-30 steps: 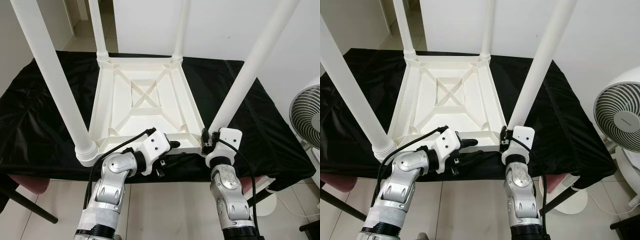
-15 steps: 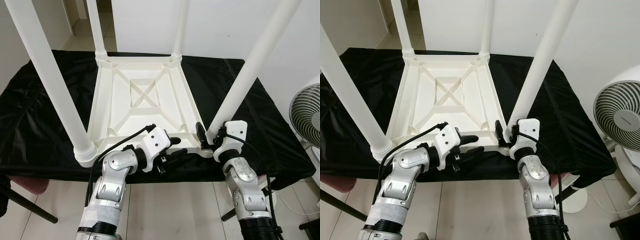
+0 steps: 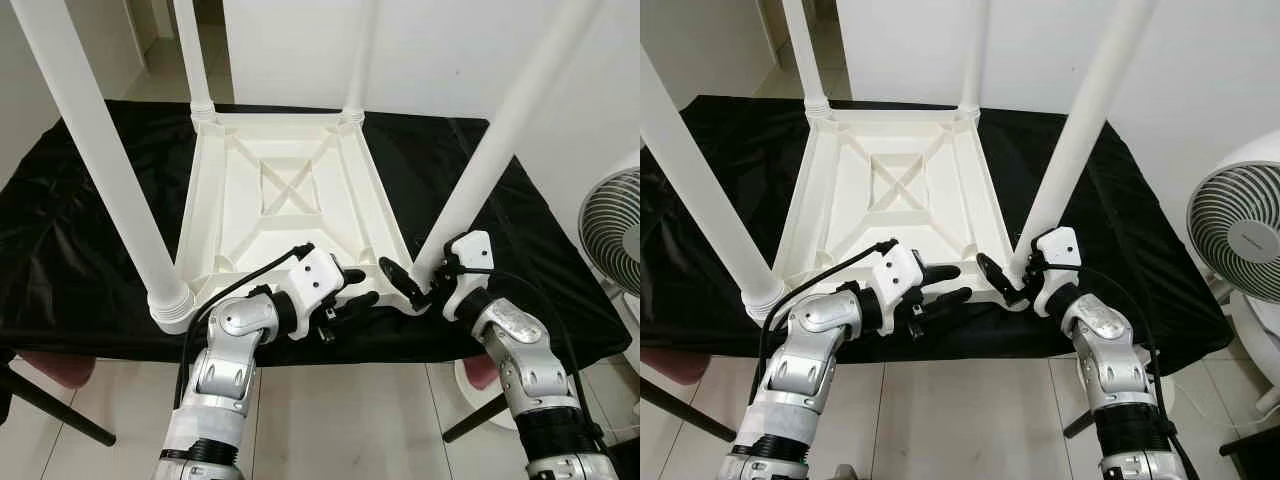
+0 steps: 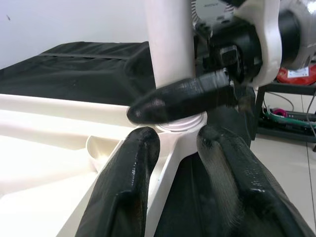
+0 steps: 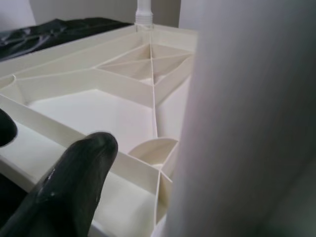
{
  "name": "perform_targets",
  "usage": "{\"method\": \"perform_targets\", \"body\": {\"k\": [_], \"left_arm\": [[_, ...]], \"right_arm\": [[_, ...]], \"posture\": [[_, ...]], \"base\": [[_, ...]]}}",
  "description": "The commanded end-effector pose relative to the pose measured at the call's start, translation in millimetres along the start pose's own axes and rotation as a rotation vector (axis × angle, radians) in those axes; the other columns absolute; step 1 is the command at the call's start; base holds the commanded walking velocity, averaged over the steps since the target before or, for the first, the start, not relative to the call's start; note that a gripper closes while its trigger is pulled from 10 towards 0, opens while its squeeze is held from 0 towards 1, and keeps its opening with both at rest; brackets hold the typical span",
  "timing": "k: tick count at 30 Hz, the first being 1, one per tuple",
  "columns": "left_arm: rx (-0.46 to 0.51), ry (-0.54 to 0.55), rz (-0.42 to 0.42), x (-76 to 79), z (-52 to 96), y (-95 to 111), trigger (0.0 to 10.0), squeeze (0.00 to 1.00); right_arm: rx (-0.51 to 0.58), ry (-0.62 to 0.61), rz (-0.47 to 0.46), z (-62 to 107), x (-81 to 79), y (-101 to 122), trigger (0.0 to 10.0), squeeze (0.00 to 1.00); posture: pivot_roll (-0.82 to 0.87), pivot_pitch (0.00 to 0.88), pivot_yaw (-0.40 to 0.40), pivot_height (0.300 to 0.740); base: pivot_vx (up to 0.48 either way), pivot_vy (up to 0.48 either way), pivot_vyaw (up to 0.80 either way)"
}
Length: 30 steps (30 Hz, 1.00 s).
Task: Building children table
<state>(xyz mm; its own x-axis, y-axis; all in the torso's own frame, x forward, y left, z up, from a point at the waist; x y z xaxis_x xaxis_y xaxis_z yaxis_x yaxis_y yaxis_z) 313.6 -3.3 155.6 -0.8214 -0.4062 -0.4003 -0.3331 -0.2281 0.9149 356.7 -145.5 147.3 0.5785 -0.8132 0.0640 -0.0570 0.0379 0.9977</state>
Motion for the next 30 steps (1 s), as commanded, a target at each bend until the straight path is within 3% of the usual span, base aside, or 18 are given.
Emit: {"method": "perform_targets", "body": {"k": [1,2,3,4,6,7,14,16,20,30], "left_arm": [[-0.043,0.313,0.041,-27.7,2.9,-9,10.0,0.0],[-0.043,0.313,0.041,-27.7,2.9,-9,10.0,0.0],[-0.042,0.315,0.041,-28.0,3.1,-9,10.0,0.0],[-0.043,0.318,0.04,-28.4,3.5,-9,10.0,0.0],[-0.043,0.318,0.04,-28.4,3.5,-9,10.0,0.0],[-0.045,0.322,0.04,-29.0,4.3,-9,10.0,0.0],[-0.045,0.328,0.046,-28.2,5.6,-9,10.0,0.0],[-0.046,0.328,0.048,-27.2,5.7,-9,10.0,0.0],[-0.043,0.326,0.053,-26.3,4.3,-9,10.0,0.0],[-0.038,0.316,0.056,-24.9,1.5,-8,10.0,0.0]], "right_arm": [[-0.05,0.04,0.014,-0.8,-0.9,-8,5.0,0.0],[-0.05,0.04,0.014,-0.8,-0.9,-8,5.0,0.0],[-0.069,0.05,0.005,-0.2,-0.8,-11,3.8,0.0],[-0.084,0.06,-0.003,1.0,-0.9,-14,1.6,0.0],[-0.084,0.06,-0.003,1.0,-0.9,-14,1.6,0.0],[-0.102,0.075,-0.02,3.2,-2.1,-18,0.0,0.0],[-0.107,0.068,-0.072,10.0,-6.3,-26,0.0,0.0],[-0.135,-0.03,-0.014,9.6,2.2,-34,0.0,0.0],[-0.149,-0.125,-0.031,9.0,6.1,-42,0.0,0.0],[-0.088,-0.251,-0.129,5.0,-7.7,-39,0.0,0.0]], "posture": [[0.07,0.043,-0.03,0.74],[0.07,0.043,-0.03,0.74],[0.07,0.044,-0.032,0.74],[0.07,0.047,-0.035,0.74],[0.07,0.047,-0.035,0.74],[0.07,0.05,-0.037,0.74],[0.07,0.058,-0.039,0.74],[0.07,0.06,-0.04,0.74],[0.06,0.062,-0.041,0.74],[0.04,0.055,-0.038,0.74]], "base": [[0.0,0.0,0.0],[0.0,0.0,0.0],[0.0,0.0,0.0],[0.0,0.0,0.0],[0.0,0.0,0.0],[0.0,0.0,0.0],[0.0,0.0,0.0],[0.0,0.0,0.0],[0.0,0.0,0.0],[0.0,0.0,0.0]]}}
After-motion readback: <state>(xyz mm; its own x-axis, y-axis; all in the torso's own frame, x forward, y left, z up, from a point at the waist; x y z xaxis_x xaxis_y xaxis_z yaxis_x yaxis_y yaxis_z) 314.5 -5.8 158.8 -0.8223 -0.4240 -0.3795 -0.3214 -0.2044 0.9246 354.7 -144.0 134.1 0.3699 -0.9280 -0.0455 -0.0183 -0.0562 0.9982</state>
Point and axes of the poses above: a point about 5 cm out from each wrist's last joint towards the gripper, its own z axis pointing back from the gripper into the wrist, its own y axis along the axis of the wrist's last joint, x = y × z, the point moved 6 cm from there along -z, pointing out of the wrist towards the gripper, and after that the axes turned 6 degrees about -z, right-handed, at the moved point
